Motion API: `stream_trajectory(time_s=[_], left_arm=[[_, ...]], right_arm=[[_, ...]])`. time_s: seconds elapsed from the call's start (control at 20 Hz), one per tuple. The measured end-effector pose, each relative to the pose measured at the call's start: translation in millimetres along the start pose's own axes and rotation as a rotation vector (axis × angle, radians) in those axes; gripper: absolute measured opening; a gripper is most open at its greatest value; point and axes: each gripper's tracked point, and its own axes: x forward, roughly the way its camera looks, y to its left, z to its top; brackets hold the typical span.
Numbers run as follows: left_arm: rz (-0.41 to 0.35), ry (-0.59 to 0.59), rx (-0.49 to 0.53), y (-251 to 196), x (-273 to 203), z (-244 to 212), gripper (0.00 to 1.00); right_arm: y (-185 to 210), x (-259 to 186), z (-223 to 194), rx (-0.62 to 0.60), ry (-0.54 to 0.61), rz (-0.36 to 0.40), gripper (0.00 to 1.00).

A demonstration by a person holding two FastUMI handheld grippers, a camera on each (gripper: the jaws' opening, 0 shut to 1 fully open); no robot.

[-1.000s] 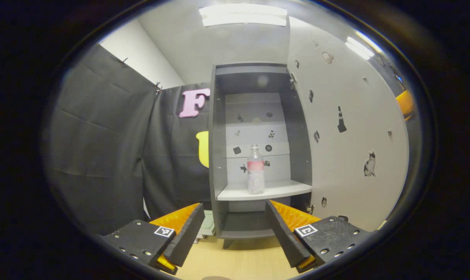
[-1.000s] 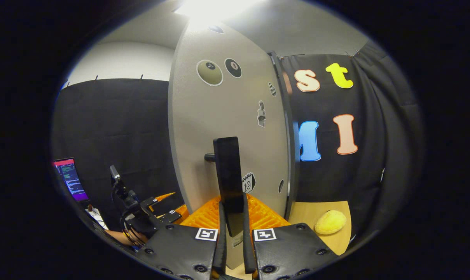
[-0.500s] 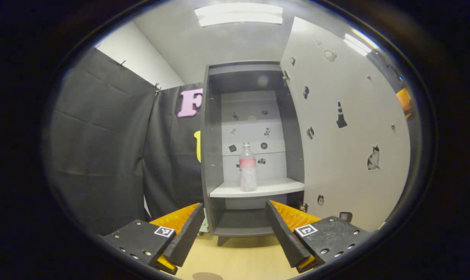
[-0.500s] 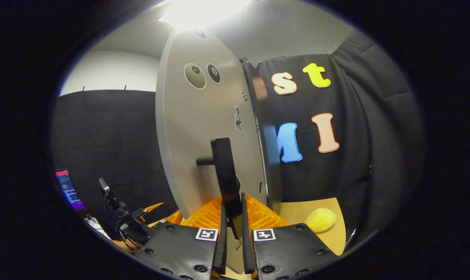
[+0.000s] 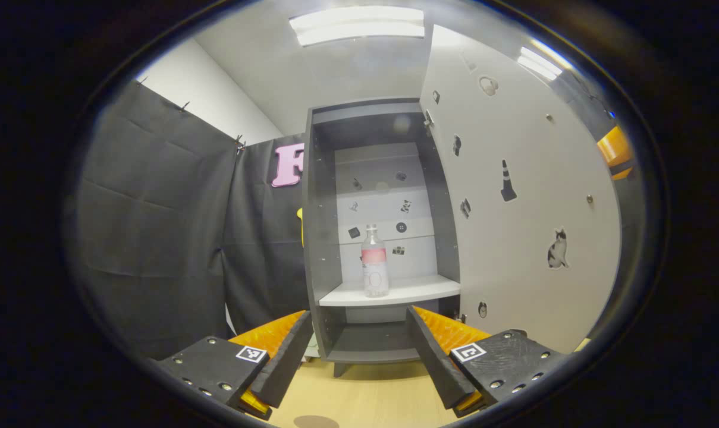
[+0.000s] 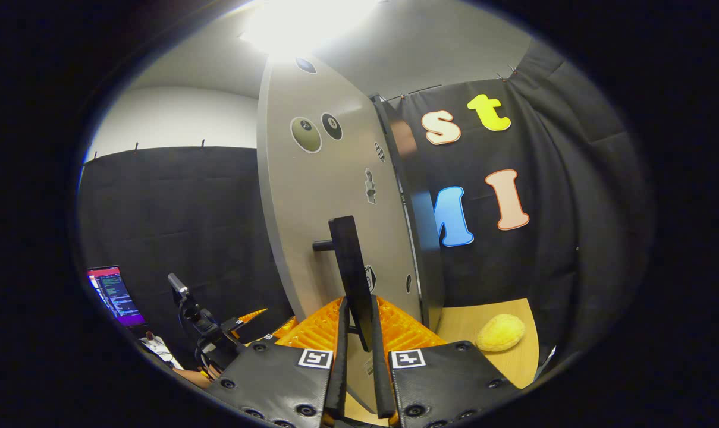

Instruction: Open the cabinet door with the right hand, grasp the bottle in the cabinet with the left hand and place it on the coaster, then close the cabinet door with the right hand.

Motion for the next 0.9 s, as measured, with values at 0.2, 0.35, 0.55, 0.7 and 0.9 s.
stream_trajectory(time_s=[0.2,0.35,0.55,0.7,0.9], left_arm=[[0.001,-0.029,0.006,2.6,-0.6,13.6,0.96],[-0.014,-0.039,0.002,2.4,20.7,18.2,0.96],[-0.052,-0.031,-0.012,1.6,41.4,16.3,0.96],[-0.065,-0.037,-0.011,8.4,59.6,17.4,0.96],[-0.080,-0.040,-0.031,19.9,95.9,12.6,0.96]], right_arm=[[-25.2,-14.4,0.3,-0.070,0.010,-0.090,0.27],[-51.7,-21.4,4.5,-0.114,0.000,-0.195,0.23],[-86.4,-13.9,3.0,-0.149,-0.026,-0.330,0.50],[-107.6,-6.9,0.4,-0.175,-0.051,-0.425,0.96],[-129.2,6.2,-12.7,-0.176,-0.032,-0.517,0.92]])
